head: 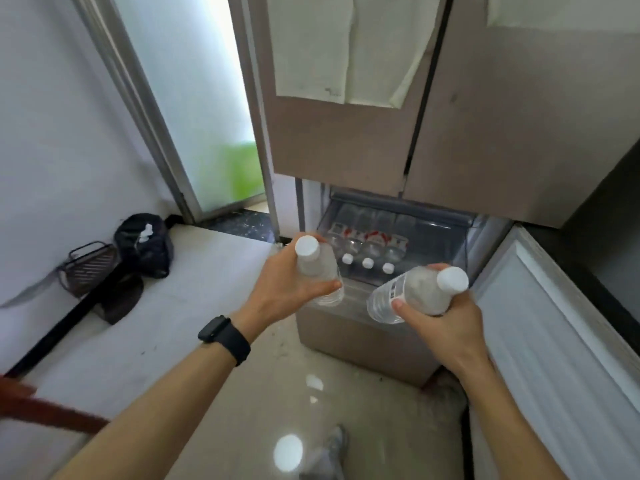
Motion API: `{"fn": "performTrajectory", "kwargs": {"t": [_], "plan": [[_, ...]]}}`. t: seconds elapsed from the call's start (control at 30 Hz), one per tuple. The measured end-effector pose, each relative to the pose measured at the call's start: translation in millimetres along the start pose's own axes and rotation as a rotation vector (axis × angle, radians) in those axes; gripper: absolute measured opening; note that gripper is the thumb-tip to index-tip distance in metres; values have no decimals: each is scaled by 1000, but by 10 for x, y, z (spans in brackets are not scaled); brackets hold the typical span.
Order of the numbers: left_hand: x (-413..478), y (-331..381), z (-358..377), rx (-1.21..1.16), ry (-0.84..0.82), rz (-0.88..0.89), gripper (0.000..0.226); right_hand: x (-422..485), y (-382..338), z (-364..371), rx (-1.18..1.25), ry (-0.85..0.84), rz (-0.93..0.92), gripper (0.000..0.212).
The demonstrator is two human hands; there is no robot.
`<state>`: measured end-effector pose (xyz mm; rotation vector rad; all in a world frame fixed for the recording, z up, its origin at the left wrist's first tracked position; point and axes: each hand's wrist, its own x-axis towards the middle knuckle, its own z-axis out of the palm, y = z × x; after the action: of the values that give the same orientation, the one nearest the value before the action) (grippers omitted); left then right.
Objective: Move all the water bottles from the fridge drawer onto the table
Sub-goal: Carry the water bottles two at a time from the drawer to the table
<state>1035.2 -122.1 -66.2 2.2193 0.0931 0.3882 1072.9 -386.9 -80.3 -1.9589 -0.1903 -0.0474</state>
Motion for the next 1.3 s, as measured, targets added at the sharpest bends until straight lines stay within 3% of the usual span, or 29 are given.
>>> {"fn": "performTrajectory", "kwargs": {"t": [0.33,0.6,0.73,0.97,1.3], "plan": [[-2111,-581,-1177,141,181,-362,64,-1287,-460,1297,-107,-553,-82,59],[-4125,-821,-2440,208,505,-654,67,-2651,-1252,2739,-149,-963,-297,67],[-5208,-952,-3055,232,624,-782,73,-3545,-1702,3482,-149,-1088,-431,71],[-7105,-1275,-4103,206,736,-913,65,-5281,-2441,4599,-122,-1282,-537,66],[-8680,-1791,-5085,264,889,-1090,65,-6845,-3085,5862,-177,-1463,-612,71]]}}
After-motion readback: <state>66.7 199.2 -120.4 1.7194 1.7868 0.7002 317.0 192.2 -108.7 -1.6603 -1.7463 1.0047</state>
